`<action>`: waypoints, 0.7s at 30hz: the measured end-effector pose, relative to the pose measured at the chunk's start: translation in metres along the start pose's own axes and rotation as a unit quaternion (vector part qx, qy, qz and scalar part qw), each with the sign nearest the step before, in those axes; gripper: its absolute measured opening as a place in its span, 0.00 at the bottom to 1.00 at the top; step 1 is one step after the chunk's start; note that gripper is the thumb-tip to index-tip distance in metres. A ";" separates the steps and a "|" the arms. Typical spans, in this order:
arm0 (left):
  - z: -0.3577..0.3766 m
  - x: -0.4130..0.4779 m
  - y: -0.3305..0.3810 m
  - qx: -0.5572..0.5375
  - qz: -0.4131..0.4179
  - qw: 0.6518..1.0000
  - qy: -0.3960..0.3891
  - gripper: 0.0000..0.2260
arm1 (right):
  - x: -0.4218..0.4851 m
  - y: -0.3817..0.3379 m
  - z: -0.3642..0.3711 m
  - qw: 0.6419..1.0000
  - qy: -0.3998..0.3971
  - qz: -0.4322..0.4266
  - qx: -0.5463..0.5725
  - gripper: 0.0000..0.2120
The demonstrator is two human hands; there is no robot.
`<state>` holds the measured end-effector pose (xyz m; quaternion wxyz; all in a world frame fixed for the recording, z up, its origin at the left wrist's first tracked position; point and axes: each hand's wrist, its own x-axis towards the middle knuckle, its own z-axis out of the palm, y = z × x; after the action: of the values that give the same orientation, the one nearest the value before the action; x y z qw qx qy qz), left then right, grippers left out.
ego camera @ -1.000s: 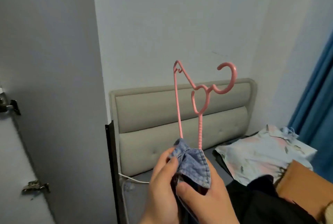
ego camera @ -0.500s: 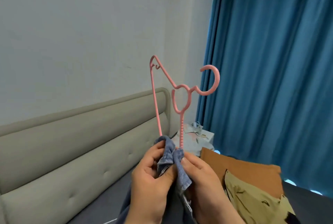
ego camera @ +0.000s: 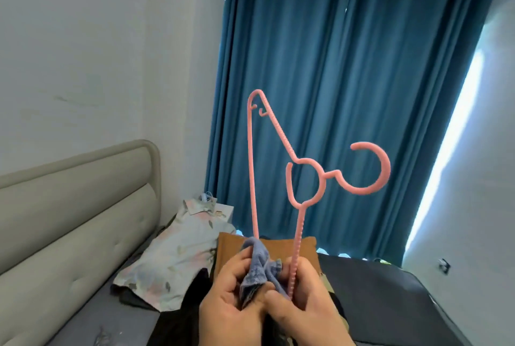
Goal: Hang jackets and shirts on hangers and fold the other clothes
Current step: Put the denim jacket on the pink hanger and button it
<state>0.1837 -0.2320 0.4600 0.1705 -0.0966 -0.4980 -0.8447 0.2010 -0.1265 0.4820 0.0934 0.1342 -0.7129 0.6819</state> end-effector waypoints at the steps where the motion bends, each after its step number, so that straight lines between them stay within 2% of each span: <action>1: 0.003 0.001 -0.003 -0.015 -0.027 0.999 -0.023 0.21 | -0.005 0.002 -0.007 1.000 0.005 -0.007 -0.015 0.22; 4: 0.022 -0.001 -0.012 -0.141 -0.122 0.982 -0.040 0.07 | -0.016 0.000 -0.034 0.998 0.051 0.006 -0.029 0.13; 6: 0.040 0.000 -0.015 -0.177 -0.179 0.966 -0.056 0.10 | -0.024 -0.006 -0.058 0.994 0.099 0.008 -0.051 0.11; 8: 0.053 0.011 -0.014 -0.149 -0.188 0.968 -0.067 0.12 | -0.035 -0.015 -0.088 0.984 0.132 -0.005 -0.116 0.09; 11: 0.068 0.048 -0.018 -0.064 -0.134 0.988 -0.051 0.13 | -0.052 -0.034 -0.152 0.962 0.188 -0.023 -0.195 0.13; 14: 0.089 0.089 -0.029 0.020 -0.100 0.993 -0.065 0.13 | -0.066 -0.059 -0.227 0.948 0.236 -0.012 -0.215 0.24; 16: 0.113 0.104 -0.032 0.070 -0.097 0.987 -0.106 0.14 | -0.074 -0.079 -0.273 0.954 0.228 -0.004 -0.193 0.26; 18: 0.144 0.107 -0.029 0.098 -0.102 0.977 -0.159 0.14 | -0.078 -0.103 -0.308 0.967 0.194 0.007 -0.167 0.21; 21: 0.194 0.110 -0.023 0.083 -0.133 0.963 -0.218 0.13 | -0.077 -0.129 -0.354 0.964 0.128 0.043 -0.229 0.20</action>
<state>0.0719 -0.0728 0.5724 -0.0486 -0.1974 -0.6000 -0.7737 0.2977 0.2267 0.5980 0.1831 -0.0100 -0.8371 0.5154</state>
